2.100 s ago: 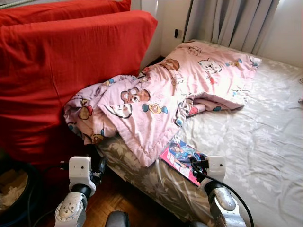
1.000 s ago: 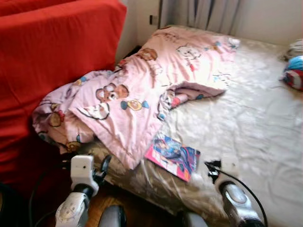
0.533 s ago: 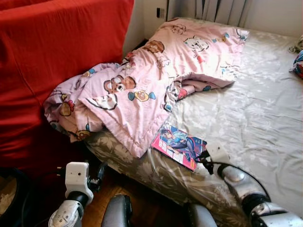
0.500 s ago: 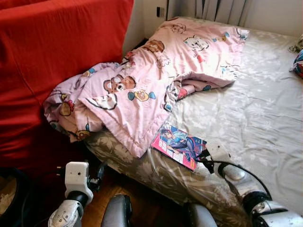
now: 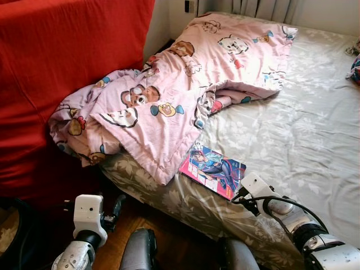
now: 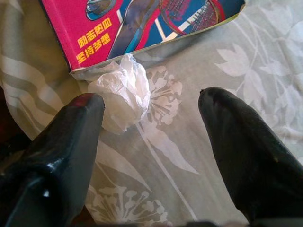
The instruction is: Clean up the room
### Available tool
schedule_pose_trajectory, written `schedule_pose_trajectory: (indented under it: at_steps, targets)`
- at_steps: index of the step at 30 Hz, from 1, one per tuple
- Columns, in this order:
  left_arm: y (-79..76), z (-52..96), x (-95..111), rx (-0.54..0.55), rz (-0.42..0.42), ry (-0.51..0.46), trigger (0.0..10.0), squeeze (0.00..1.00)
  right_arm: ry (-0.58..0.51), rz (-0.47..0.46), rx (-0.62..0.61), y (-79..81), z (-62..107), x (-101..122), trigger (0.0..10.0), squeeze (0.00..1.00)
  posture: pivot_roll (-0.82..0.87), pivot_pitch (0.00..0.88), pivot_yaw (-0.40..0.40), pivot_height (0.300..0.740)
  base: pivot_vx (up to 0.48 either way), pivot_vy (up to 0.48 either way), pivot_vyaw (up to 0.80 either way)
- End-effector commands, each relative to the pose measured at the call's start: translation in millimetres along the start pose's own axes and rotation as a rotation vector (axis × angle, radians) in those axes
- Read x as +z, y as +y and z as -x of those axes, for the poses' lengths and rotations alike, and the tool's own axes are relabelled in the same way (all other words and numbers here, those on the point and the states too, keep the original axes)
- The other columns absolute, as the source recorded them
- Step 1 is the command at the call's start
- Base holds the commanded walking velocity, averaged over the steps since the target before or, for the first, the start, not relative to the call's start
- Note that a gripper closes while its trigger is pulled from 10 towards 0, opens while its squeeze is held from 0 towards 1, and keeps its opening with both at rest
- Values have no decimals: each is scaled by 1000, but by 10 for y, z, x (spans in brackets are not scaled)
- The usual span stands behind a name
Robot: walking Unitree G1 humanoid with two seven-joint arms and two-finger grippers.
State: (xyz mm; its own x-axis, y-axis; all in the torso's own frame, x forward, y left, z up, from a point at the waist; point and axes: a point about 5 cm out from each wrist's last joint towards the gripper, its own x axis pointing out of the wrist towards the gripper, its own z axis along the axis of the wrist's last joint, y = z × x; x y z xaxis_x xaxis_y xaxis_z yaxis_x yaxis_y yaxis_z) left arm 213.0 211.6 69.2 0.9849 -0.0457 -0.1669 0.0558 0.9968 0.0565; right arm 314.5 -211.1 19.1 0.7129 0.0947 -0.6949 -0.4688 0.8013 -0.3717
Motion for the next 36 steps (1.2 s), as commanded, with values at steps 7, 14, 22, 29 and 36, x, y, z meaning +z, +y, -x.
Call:
schedule_pose_trajectory:
  at_steps: [7,14,22,29,36]
  targets:
    - [16,95,-11,-4,-15,33,10000,0,21,-4,7,133,-27,-62,10000,0,187,245,27,619,0,0,0]
    - [15,142,0,-4,-22,42,10000,0,39,-33,-38,135,-30,-94,0,0,200,260,33,619,0,0,0]
    - [18,154,2,-1,-23,51,10000,0,56,-17,-46,138,-24,-145,0,0,198,263,34,619,0,0,0]
    - [23,146,8,-2,-26,52,10000,0,59,-18,-46,152,-25,-159,0,0,200,260,36,619,0,0,0]
    - [27,148,14,0,-29,52,10000,0,39,-21,-52,171,-33,-127,0,0,206,256,38,619,0,0,0]
